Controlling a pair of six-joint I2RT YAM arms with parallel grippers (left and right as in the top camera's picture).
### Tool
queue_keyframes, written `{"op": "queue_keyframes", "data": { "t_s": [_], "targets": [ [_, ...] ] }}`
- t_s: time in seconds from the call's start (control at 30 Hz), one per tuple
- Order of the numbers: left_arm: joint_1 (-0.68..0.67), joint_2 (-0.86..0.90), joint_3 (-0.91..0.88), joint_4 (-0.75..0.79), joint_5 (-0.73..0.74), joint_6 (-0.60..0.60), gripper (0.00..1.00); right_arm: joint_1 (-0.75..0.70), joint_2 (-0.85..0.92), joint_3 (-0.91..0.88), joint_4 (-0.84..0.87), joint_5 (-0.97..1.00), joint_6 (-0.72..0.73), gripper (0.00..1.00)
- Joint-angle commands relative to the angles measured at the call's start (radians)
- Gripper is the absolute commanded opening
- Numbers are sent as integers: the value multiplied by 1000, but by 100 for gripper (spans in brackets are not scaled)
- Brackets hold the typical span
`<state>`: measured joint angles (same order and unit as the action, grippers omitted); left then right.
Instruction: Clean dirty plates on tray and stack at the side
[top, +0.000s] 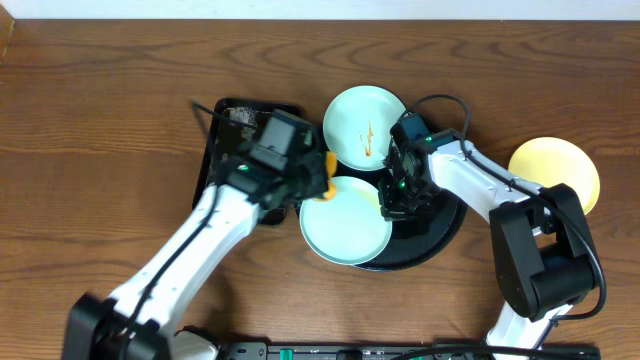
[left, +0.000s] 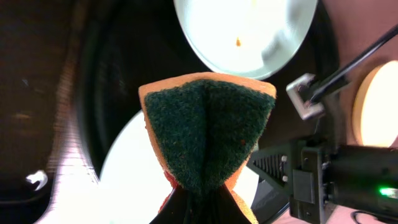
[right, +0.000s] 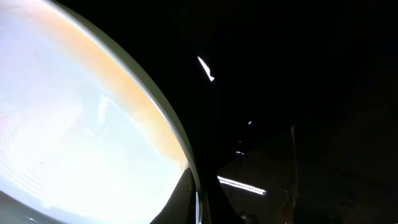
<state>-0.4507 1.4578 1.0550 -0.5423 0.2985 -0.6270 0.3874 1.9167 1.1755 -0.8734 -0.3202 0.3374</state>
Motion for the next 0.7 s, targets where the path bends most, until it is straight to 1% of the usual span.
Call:
{"op": "queue_keyframes", "data": {
  "t_s": [0.0, 0.17, 0.33, 0.4, 0.53, 0.67],
  "targets": [
    [55, -25, 3, -26, -31, 32, 7, -8, -10, 1, -6, 107, 28, 1],
    [131, -16, 2, -57, -36, 75, 7, -8, -71, 1, -29, 120, 29, 1],
    [193, -14, 2, -55, -113, 87, 8, -8, -191, 1, -58, 202, 29, 1],
    [216, -13, 2, -54, -136, 117, 8, -8, -246, 1, -63, 259, 29, 1],
    [258, 10, 2, -47, -131, 231, 8, -8, -341, 1, -61, 401, 26, 1],
    [312, 64, 2, -43, -130, 276, 7, -8, -420, 1, -45, 562, -38, 1]
  ]
}}
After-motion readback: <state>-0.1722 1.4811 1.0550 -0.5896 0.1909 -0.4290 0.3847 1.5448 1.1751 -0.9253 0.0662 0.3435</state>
